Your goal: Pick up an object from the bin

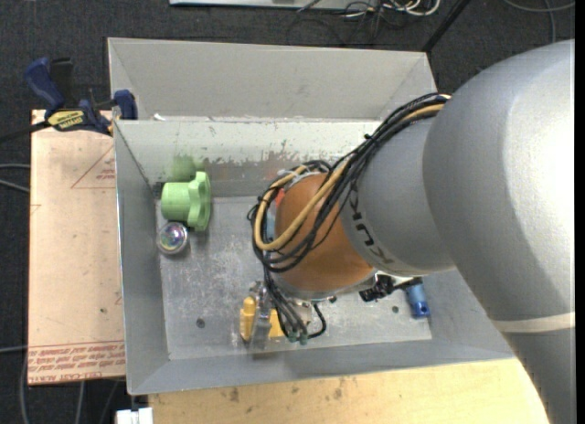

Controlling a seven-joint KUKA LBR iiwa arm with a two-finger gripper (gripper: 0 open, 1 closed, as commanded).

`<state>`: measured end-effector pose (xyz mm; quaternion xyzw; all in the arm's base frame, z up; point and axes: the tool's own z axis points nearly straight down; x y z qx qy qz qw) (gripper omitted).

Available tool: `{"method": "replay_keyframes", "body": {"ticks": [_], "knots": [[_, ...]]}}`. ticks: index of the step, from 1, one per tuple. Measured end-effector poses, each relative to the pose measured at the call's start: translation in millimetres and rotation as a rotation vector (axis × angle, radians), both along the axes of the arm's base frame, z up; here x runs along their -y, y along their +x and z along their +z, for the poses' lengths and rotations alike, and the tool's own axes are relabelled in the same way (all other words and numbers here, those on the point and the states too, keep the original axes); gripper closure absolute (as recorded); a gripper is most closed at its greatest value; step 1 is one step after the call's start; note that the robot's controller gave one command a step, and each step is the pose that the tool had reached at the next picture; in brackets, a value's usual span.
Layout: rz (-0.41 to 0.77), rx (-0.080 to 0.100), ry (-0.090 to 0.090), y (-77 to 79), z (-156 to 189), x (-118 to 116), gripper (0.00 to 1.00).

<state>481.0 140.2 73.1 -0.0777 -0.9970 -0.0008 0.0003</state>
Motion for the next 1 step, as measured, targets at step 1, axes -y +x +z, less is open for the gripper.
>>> {"method": "replay_keyframes", "body": {"ticks": [1], "knots": [[-0.006, 0.01, 0.002, 17.1, 134.6, 1.1, 1.0]]}}
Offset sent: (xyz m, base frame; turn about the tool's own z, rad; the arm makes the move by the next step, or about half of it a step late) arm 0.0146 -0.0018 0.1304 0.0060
